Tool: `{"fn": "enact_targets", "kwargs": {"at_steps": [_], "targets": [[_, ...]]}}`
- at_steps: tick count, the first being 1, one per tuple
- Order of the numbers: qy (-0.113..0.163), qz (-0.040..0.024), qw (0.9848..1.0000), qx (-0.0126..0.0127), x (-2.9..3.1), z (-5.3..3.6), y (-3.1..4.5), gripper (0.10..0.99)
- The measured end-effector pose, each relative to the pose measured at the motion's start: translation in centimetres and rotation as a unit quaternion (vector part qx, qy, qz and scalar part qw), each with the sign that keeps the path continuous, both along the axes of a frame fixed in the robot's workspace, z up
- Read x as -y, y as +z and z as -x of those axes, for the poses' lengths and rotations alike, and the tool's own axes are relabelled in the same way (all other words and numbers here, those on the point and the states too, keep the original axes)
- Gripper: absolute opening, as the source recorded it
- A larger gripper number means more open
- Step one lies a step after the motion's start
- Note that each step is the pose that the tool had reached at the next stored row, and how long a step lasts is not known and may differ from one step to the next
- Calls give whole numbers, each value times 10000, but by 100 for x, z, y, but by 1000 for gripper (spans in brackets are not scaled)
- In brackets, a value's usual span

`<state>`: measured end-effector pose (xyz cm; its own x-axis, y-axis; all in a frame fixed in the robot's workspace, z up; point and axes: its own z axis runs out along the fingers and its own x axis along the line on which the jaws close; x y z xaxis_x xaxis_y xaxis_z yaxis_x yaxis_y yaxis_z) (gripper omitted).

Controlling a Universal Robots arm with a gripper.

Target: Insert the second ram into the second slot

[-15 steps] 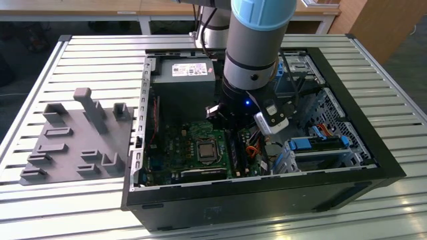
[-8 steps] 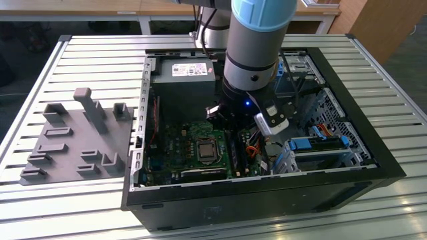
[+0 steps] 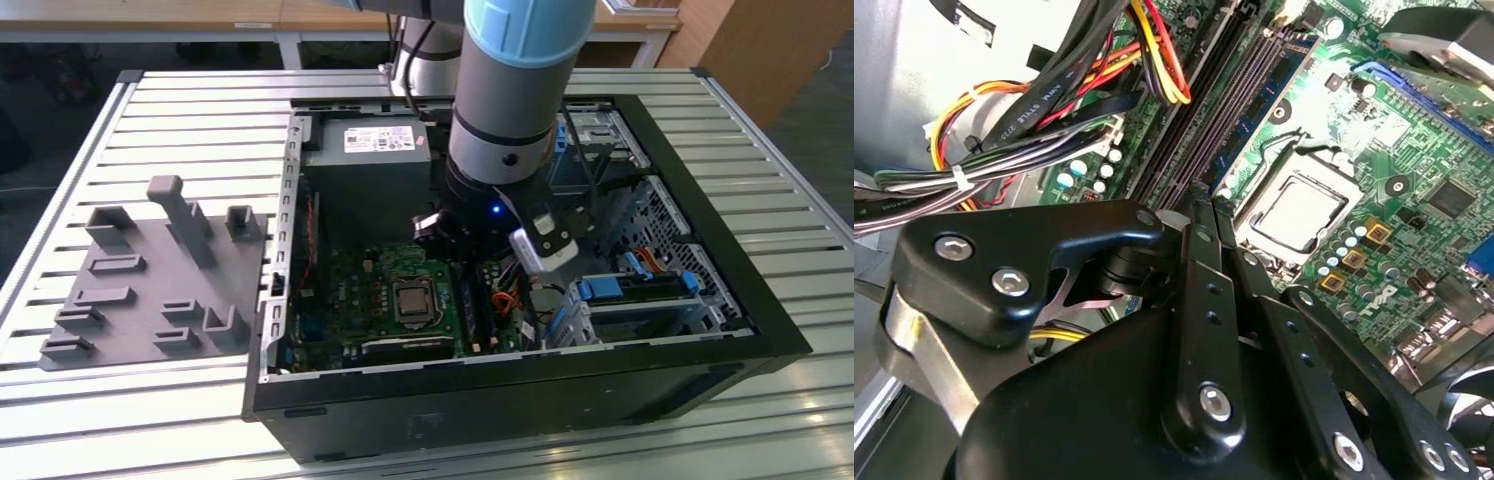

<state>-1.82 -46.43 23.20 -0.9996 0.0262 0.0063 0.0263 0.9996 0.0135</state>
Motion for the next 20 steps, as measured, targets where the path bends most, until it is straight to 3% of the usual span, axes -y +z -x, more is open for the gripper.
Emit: {"fn": "enact_targets", "kwargs": {"at_steps": [20], "targets": [[58, -1, 10000, 0, 0, -32, -33, 122]]}}
